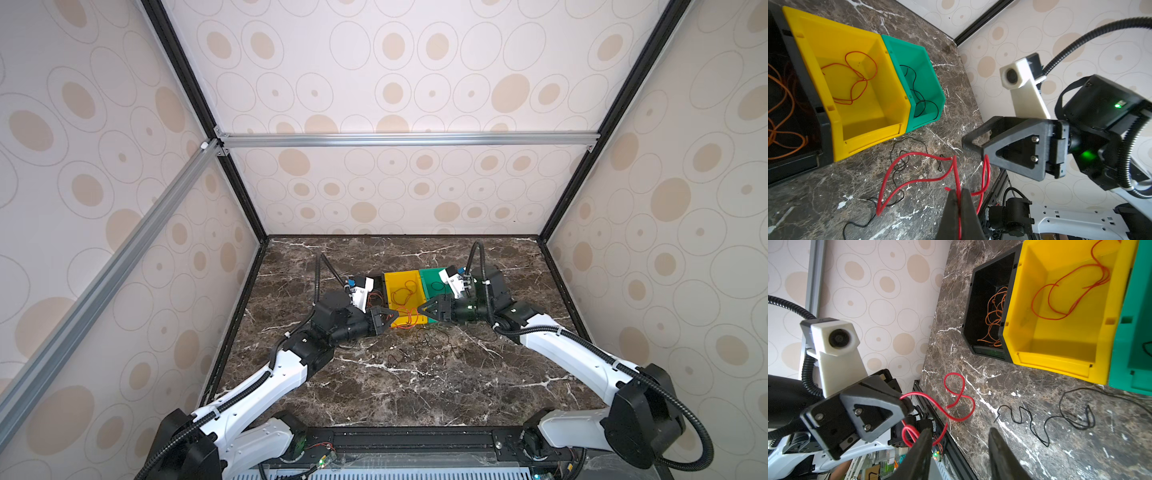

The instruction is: Untangle the cables

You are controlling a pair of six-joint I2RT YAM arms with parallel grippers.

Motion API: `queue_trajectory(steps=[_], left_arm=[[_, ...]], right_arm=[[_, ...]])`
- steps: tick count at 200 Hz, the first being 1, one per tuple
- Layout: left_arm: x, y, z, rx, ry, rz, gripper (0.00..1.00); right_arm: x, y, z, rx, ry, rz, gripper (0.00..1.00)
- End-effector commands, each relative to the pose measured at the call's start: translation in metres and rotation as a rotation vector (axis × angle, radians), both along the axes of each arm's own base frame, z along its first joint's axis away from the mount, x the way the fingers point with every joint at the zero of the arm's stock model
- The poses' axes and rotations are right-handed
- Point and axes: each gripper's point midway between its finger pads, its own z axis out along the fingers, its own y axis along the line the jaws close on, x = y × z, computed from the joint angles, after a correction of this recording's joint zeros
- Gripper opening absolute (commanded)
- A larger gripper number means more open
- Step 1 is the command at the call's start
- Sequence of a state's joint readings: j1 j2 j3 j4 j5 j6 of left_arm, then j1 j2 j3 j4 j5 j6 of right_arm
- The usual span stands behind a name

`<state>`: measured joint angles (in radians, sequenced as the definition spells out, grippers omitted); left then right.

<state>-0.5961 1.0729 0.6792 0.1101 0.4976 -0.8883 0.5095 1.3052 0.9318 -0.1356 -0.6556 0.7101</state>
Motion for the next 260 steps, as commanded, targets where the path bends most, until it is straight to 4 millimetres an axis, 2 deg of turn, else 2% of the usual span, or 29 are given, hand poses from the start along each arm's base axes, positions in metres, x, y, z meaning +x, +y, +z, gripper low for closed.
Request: queue_trajectory(steps=[1,41,91,113,128,140,150,185,201,226,260], left_arm=[[0.004,-0.007,0.017,-0.005,-0.057,-0.010,0.00],[0.006,-0.012,0.012,-0.005,-0.048,-0.016,0.00],[0.009,-0.015,0.013,-0.019,-0.058,-0.016,0.00],[0.010,-0.015,0.006,-0.001,-0.047,-0.012,0.00],[0.019,-0.009,-0.005,0.051,-0.037,0.040,0.00],[0.024,-0.005,-0.010,0.078,-0.033,0.068,0.00],[0.028,-0.003,-0.013,0.095,-0.031,0.091,0.00],[0.043,-0.012,-0.019,0.110,-0.032,0.095,0.00],[0.049,-0.020,-0.020,0.114,-0.034,0.071,0.09],[0.058,-0.027,-0.021,0.125,-0.034,0.049,0.18],[0.066,-0.021,-0.023,0.127,-0.021,0.067,0.30]], right_arm=[[-0.005,0.002,0.012,0.030,-0.023,0.023,0.51],[-0.013,0.018,0.006,0.064,0.010,0.078,0.56],[-0.019,0.030,-0.010,0.034,0.043,0.121,0.49],[-0.019,0.028,-0.011,0.022,0.037,0.118,0.37],[-0.018,0.027,-0.009,0.009,0.018,0.116,0.19],[-0.016,0.024,-0.008,-0.018,-0.001,0.108,0.09],[-0.014,0.021,-0.009,-0.055,-0.011,0.101,0.05],[-0.001,0.015,-0.017,-0.171,-0.046,0.090,0.00],[0.009,0.019,-0.013,-0.185,-0.071,0.088,0.00],[0.031,0.024,-0.004,-0.214,-0.120,0.067,0.00],[0.057,0.036,0.005,-0.221,-0.151,0.064,0.00]])
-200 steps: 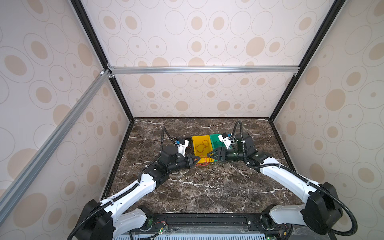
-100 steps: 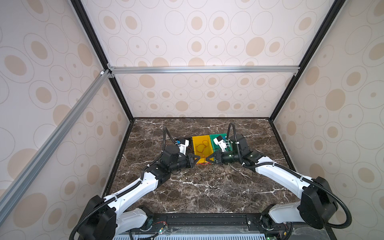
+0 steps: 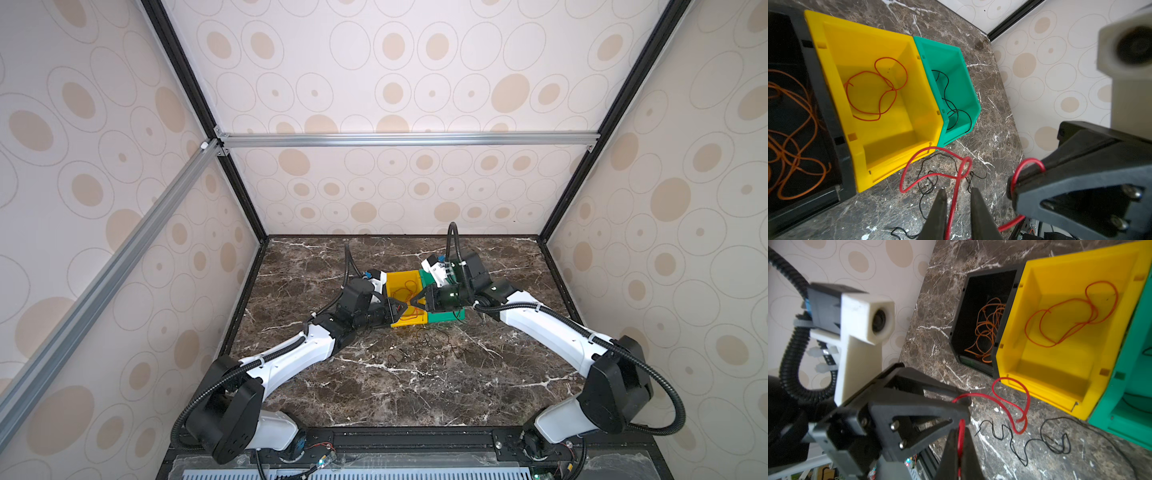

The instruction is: Untangle the cables

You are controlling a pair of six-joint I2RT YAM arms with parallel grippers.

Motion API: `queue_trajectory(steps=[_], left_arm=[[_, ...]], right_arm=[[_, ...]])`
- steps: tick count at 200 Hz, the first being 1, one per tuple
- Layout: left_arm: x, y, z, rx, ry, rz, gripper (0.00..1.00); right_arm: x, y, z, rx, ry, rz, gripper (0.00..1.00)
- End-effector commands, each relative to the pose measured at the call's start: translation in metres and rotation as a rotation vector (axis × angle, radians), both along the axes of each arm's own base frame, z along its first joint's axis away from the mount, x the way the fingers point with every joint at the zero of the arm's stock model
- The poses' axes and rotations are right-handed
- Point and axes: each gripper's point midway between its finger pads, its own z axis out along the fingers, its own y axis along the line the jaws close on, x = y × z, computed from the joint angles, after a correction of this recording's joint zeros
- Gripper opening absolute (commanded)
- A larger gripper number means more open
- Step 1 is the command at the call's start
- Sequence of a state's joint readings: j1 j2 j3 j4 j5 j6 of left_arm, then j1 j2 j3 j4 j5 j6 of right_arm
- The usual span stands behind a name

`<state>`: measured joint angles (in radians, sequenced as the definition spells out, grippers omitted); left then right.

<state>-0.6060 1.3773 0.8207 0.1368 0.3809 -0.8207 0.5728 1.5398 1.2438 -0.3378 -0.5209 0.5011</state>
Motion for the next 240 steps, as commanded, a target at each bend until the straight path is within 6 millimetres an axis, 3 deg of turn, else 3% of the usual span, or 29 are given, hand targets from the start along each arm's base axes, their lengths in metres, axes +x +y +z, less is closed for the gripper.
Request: queue_trajectory(steps=[1,44,73,142,168,198,217,240], left_arm=[[0.010,0.000,0.021,-0.021,-0.053,-0.003,0.31],[0.013,0.028,0.021,-0.028,-0.045,0.071,0.50],[0.009,0.048,0.022,-0.047,-0.042,0.112,0.58],[-0.003,0.088,0.020,-0.091,-0.041,0.194,0.65],[-0.004,0.092,0.013,-0.086,-0.030,0.201,0.65],[-0.006,0.092,0.007,-0.072,-0.017,0.198,0.65],[-0.008,0.093,0.003,-0.064,-0.009,0.199,0.65],[-0.009,0.093,-0.001,-0.057,-0.005,0.192,0.65]], right_arm=[[0.018,0.005,0.005,-0.028,-0.045,0.003,0.00],[0.050,0.015,-0.007,-0.039,-0.016,-0.008,0.00],[0.070,0.019,-0.023,-0.062,0.006,-0.022,0.00],[0.094,0.018,-0.063,-0.178,0.043,-0.063,0.00],[0.106,0.017,-0.092,-0.245,0.072,-0.076,0.00],[0.112,0.016,-0.108,-0.305,0.094,-0.072,0.26],[0.113,0.013,-0.096,-0.314,0.055,-0.080,0.37],[0.112,0.002,-0.081,-0.357,0.011,-0.085,0.44]])
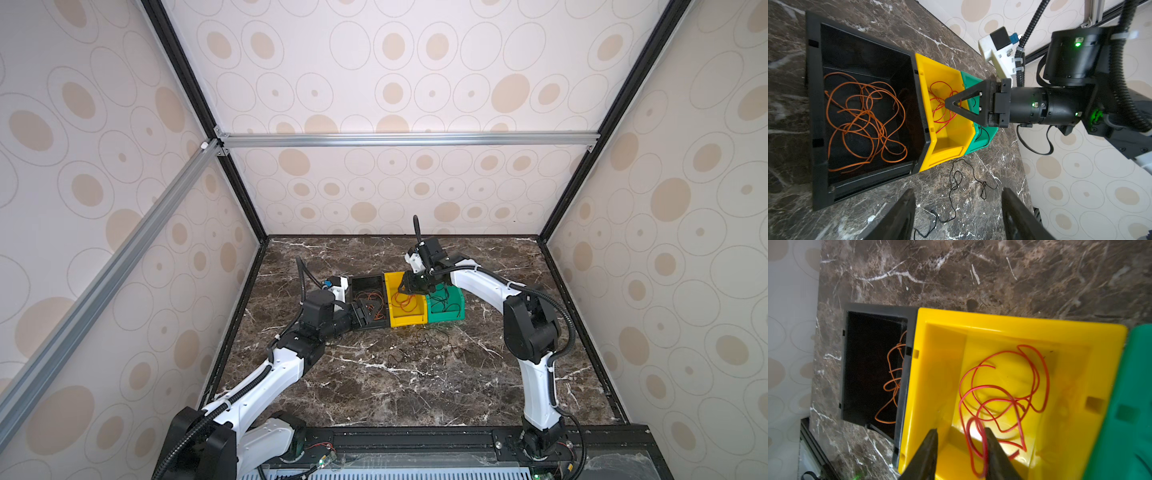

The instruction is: Untangle the cables

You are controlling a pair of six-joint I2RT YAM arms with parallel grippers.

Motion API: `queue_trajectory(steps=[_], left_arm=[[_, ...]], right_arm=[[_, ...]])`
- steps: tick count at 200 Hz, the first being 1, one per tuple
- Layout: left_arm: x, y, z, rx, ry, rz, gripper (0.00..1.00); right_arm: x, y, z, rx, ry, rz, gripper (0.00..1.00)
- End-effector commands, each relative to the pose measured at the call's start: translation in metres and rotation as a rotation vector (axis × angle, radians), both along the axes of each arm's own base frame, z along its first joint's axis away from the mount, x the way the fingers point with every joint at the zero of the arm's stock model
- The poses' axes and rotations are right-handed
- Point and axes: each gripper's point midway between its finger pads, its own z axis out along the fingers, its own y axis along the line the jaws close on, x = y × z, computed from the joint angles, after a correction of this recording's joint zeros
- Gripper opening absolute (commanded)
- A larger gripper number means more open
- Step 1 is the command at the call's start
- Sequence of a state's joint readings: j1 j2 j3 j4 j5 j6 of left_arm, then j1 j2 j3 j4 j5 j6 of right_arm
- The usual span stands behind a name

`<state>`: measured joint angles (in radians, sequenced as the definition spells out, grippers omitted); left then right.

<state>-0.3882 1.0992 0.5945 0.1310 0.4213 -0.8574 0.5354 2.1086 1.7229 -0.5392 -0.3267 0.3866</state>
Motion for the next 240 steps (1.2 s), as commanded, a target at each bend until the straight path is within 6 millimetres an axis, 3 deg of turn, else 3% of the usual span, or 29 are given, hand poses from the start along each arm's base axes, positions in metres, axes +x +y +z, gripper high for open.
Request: queue_trajectory(steps=[1,28,57,88,141,162,195,240], left_arm=[[-0.002,0.001,-0.001,0.003,0.002,-0.007,0.65],[-0.006,-0.002,-0.011,0.031,0.019,-0.037,0.64],[-0.018,-0.012,-0.035,0.104,0.072,-0.088,0.64],[-0.032,-0.025,-0.054,0.154,0.113,-0.120,0.63],[-0.057,-0.050,-0.080,0.191,0.166,-0.210,0.63],[-0.068,-0.058,-0.096,0.242,0.205,-0.243,0.63],[-0.080,-0.060,-0.123,0.316,0.255,-0.268,0.62],[-0.087,-0.062,-0.145,0.352,0.297,-0.288,0.59]], right_arm=[[0.000,-0.011,0.032,-0.050,-0.080,0.013,0.44],[-0.003,-0.024,0.052,-0.083,-0.131,-0.002,0.46],[-0.011,-0.040,0.066,-0.117,-0.145,-0.014,0.47],[-0.035,-0.065,0.075,-0.132,-0.150,-0.038,0.46],[-0.107,-0.113,0.053,-0.155,-0.065,-0.054,0.47],[-0.131,-0.133,0.034,-0.194,-0.016,-0.081,0.50],[-0.151,-0.169,0.007,-0.273,0.048,-0.175,0.51],[-0.162,-0.213,-0.022,-0.341,0.146,-0.308,0.48]])
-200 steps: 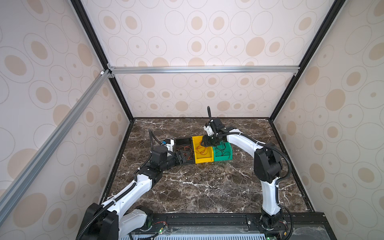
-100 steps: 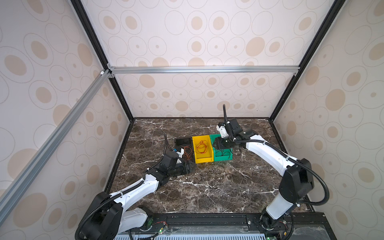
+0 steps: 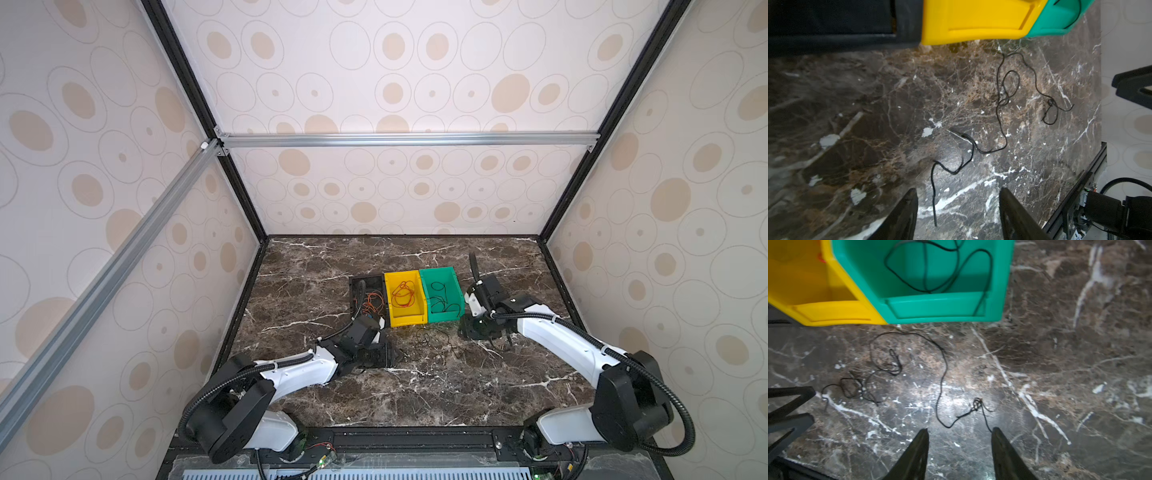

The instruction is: Untangle the cables

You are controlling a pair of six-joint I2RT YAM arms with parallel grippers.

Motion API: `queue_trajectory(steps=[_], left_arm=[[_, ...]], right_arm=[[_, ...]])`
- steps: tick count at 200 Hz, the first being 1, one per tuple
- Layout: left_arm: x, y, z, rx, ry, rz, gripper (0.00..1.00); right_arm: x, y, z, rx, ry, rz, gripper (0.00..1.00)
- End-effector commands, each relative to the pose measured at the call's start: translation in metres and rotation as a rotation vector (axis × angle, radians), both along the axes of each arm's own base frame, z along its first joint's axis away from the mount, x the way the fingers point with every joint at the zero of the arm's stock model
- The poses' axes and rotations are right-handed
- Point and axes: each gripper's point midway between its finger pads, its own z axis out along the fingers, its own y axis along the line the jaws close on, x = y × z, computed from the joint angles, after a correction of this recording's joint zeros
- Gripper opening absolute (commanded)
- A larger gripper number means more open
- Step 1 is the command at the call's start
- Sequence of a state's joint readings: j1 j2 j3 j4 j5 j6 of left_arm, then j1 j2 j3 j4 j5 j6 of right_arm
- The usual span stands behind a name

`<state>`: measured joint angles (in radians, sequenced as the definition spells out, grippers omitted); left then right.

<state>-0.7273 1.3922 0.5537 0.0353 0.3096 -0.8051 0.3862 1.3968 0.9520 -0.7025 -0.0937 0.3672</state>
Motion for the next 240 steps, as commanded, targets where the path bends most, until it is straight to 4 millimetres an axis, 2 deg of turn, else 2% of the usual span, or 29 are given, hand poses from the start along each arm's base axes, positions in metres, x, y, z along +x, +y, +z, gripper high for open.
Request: queue_trajectory(steps=[1,35,80,118,132,143,161,180,206,240], left_arm=[[-0.004,0.001,-0.012,0.037,0.001,-0.015,0.58],[-0.007,-0.001,-0.021,0.054,0.020,-0.023,0.45],[-0.006,-0.002,-0.026,0.054,0.025,-0.023,0.20],[-0.002,-0.003,-0.020,0.043,0.003,-0.012,0.07],[-0.001,-0.002,-0.017,0.042,-0.010,-0.006,0.03],[0.000,-0.002,-0.015,0.038,-0.016,-0.003,0.01],[0.000,0.001,-0.013,0.040,-0.024,0.008,0.00],[0.003,0.006,-0.007,0.040,-0.045,0.040,0.00],[0.010,0.011,0.011,0.026,-0.092,0.088,0.00],[0.018,0.027,0.034,0.050,-0.148,0.158,0.00]], right_arm=[[-0.008,-0.024,-0.011,-0.047,0.045,-0.084,0.48],[-0.015,-0.033,-0.030,-0.078,0.103,-0.107,0.48],[-0.024,-0.023,-0.056,-0.025,0.180,-0.127,0.42],[-0.028,-0.016,-0.068,0.021,0.206,-0.149,0.38],[-0.029,-0.016,-0.072,0.023,0.209,-0.156,0.34],[-0.028,-0.017,-0.076,0.019,0.206,-0.165,0.24],[-0.027,-0.016,-0.074,0.026,0.199,-0.172,0.09],[-0.025,-0.022,-0.068,0.001,0.170,-0.180,0.00],[-0.020,-0.041,-0.054,-0.091,0.115,-0.204,0.00],[-0.012,-0.067,-0.024,-0.150,0.012,-0.269,0.00]])
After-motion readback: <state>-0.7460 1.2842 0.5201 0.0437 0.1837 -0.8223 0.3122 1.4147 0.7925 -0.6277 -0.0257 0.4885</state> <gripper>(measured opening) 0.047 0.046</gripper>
